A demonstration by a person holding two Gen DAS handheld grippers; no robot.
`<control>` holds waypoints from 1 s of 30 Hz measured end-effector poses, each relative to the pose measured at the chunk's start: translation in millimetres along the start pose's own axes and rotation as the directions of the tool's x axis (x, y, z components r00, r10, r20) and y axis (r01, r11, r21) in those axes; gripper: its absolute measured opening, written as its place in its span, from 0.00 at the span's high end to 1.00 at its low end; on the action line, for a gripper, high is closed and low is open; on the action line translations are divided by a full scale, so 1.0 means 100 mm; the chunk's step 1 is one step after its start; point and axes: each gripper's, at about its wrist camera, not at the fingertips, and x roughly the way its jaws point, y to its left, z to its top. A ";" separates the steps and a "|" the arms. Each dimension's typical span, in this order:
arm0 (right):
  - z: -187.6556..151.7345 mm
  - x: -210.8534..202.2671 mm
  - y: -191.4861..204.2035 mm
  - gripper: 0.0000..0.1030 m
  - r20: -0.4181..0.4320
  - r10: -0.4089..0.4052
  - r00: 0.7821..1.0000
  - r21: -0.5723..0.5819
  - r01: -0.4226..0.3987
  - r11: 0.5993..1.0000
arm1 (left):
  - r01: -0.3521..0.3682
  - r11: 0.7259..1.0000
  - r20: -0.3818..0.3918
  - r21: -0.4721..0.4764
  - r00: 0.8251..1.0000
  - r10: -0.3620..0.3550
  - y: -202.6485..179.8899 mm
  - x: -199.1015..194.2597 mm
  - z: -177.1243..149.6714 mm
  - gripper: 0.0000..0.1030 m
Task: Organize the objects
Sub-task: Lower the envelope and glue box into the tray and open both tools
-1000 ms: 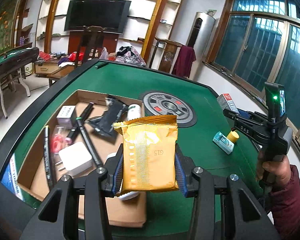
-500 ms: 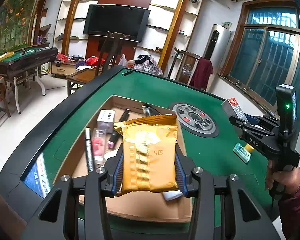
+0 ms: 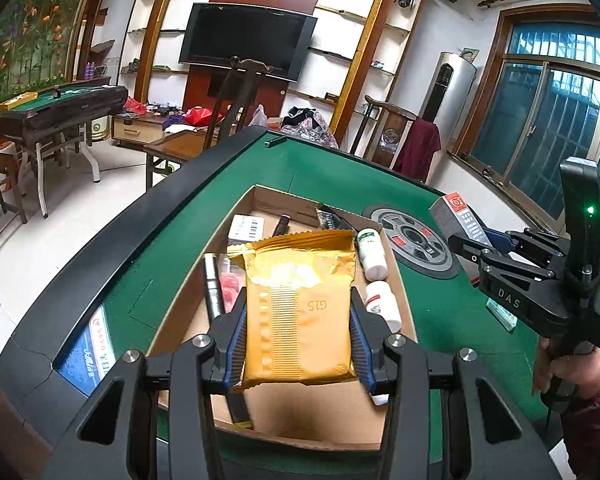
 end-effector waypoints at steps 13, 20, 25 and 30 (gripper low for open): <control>0.14 0.11 0.27 0.70 -0.042 0.135 0.990 0.031 -0.134 0.990 | -0.025 1.000 -0.022 -0.005 0.999 0.025 0.21 0.11 0.00 0.58; 0.21 0.29 0.38 0.70 -0.098 0.290 0.952 0.119 -0.278 0.953 | 0.009 1.000 -0.046 -0.007 0.999 -0.010 0.18 0.04 -0.12 0.58; 0.18 0.50 0.54 0.70 -0.151 0.407 0.901 0.182 -0.380 0.907 | 0.041 0.999 -0.085 0.001 0.996 -0.041 0.09 0.12 -0.20 0.58; 0.13 0.70 0.62 0.70 -0.200 0.453 0.869 0.225 -0.409 0.884 | 0.085 0.996 -0.123 -0.005 0.989 -0.085 -0.03 0.26 -0.29 0.58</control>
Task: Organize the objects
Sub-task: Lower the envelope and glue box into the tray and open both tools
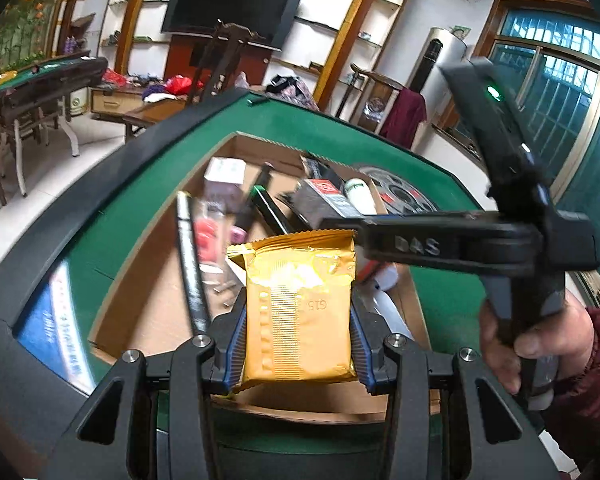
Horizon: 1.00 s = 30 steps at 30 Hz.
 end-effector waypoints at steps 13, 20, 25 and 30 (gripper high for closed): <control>0.03 0.24 -0.11 0.70 -0.052 0.030 0.998 0.060 -0.027 0.998 | -0.070 0.997 -0.016 0.024 0.997 0.070 -0.09 0.16 -0.04 0.50; 0.04 0.22 -0.16 0.70 -0.046 0.045 0.998 0.064 -0.042 0.997 | -0.052 0.999 -0.013 -0.001 0.999 0.052 -0.10 0.09 -0.01 0.29; 0.05 0.06 -0.16 0.57 -0.005 0.062 0.998 0.072 -0.061 0.996 | -0.062 0.997 0.016 -0.034 0.998 0.063 -0.07 -0.04 0.07 0.20; 0.04 -0.29 -0.19 0.30 0.089 0.036 0.995 0.056 -0.041 0.998 | -0.053 0.997 0.046 -0.058 0.997 0.056 -0.10 -0.23 0.14 0.17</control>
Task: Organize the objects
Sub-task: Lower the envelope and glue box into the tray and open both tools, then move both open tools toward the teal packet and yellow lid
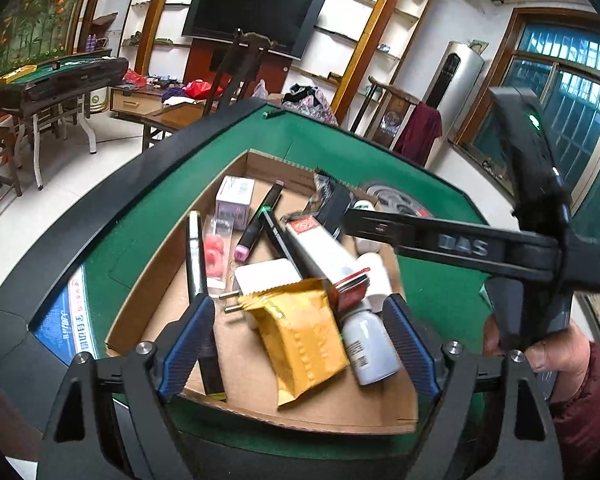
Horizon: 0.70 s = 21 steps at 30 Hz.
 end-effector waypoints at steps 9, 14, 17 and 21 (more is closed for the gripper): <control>-0.24 -0.72 -0.73 0.18 0.110 -0.118 0.987 0.071 0.111 0.991 | 0.070 0.995 -0.006 0.073 0.998 -0.069 -0.41 -0.10 0.08 0.13; -0.59 -1.06 -1.44 0.16 0.101 -0.235 0.967 0.174 0.215 0.961 | 0.084 0.987 -0.044 0.136 0.996 -0.079 -0.71 0.01 0.03 0.13; -0.90 -1.31 -1.97 0.16 0.088 -0.296 0.951 0.282 0.261 0.923 | 0.108 0.982 -0.068 0.152 0.993 -0.098 -0.89 0.09 -0.01 0.13; -1.18 -1.52 -2.56 0.16 0.044 -0.401 0.915 0.385 0.355 0.852 | 0.142 0.973 -0.113 0.180 0.986 -0.123 -1.11 0.25 -0.10 0.13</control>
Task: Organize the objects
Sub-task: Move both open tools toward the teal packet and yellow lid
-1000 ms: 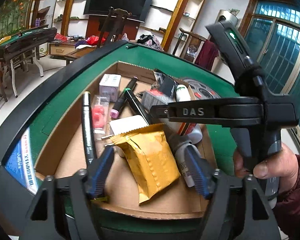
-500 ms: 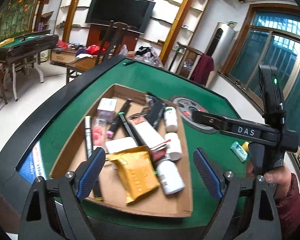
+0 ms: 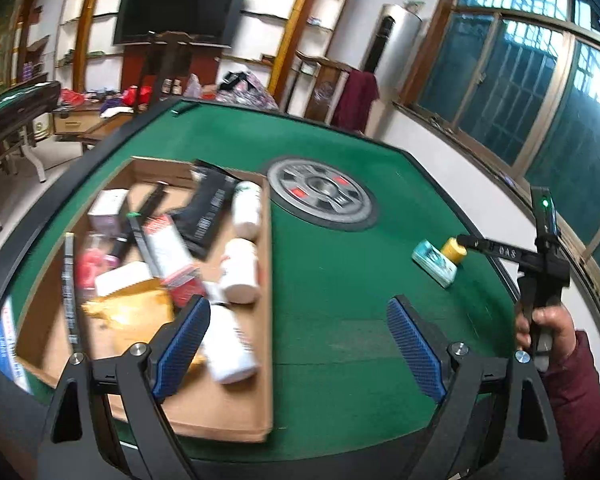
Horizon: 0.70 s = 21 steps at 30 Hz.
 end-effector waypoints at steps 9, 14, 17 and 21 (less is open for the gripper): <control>0.10 0.26 -0.50 0.16 -0.004 -0.159 0.987 -0.006 0.159 0.987 | 0.029 0.998 -0.084 0.048 0.996 -0.025 -0.38 0.31 0.02 0.13; 0.08 0.47 -0.54 0.17 -0.033 -0.150 0.988 -0.025 0.150 0.988 | 0.039 0.995 -0.113 0.093 0.993 -0.028 -0.62 0.48 0.06 0.13; 0.06 0.53 -0.54 0.52 -0.038 -0.116 0.992 -0.025 0.116 0.993 | 0.054 0.992 -0.137 0.117 0.990 -0.038 -0.79 0.64 0.09 0.13; 0.03 0.54 -0.58 0.58 -0.031 -0.094 0.995 -0.008 0.094 0.996 | 0.078 0.987 -0.166 0.144 0.985 -0.053 -1.04 0.88 0.15 0.13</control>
